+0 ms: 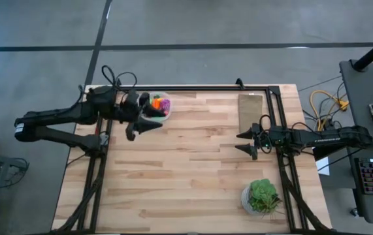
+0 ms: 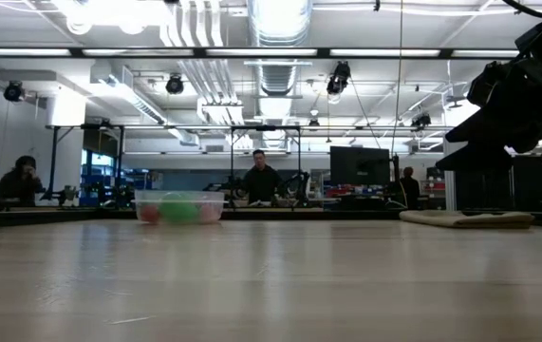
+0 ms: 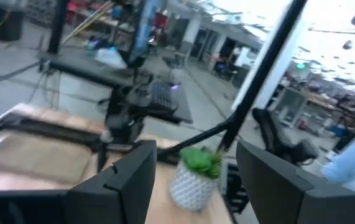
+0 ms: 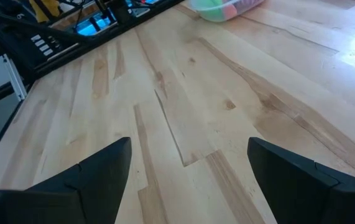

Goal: Pick and placing Produce into tupperware
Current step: Return to Home Position

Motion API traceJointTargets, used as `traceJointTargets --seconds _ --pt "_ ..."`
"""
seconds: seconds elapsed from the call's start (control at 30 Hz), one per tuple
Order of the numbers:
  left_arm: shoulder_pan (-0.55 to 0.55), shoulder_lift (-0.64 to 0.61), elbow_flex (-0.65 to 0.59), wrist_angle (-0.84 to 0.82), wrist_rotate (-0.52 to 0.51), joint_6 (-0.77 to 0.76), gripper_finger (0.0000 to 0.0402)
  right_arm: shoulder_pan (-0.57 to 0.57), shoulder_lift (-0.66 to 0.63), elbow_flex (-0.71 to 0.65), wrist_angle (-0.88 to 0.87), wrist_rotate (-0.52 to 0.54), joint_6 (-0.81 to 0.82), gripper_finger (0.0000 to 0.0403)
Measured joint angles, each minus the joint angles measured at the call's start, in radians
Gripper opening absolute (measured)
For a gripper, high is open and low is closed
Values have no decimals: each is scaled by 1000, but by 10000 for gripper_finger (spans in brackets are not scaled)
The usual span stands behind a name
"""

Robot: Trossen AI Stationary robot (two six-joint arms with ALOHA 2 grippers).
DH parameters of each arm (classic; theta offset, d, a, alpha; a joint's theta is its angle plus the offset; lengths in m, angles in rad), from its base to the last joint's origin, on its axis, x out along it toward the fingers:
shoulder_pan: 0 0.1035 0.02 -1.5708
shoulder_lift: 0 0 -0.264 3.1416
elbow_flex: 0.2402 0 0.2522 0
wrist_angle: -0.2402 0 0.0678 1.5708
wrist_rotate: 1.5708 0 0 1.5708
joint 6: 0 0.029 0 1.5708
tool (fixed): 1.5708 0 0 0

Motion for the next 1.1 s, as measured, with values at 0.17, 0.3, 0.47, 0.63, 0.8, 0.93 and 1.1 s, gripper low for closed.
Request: traceJointTargets --seconds 0.17,0.3,0.47,0.63,0.8,0.93,1.1 --pt "-1 -66 -134 -3 15 -40 208 0 0 0 0 0 0 313" --pt "2 -172 -235 68 28 -38 208 0 0 0 0 0 0 313" --pt "4 -356 -345 117 38 35 208 0 0 0 0 0 0 313" --pt "5 -484 -454 110 36 67 208 0 0 0 0 0 0 313" --pt "5 -627 -539 44 -78 61 208 0 0 0 0 0 0 313" --pt "5 -716 -601 -35 -95 71 208 0 0 0 0 0 0 313" --pt "5 -852 -659 -125 -100 80 208 0 0 0 0 0 0 313"
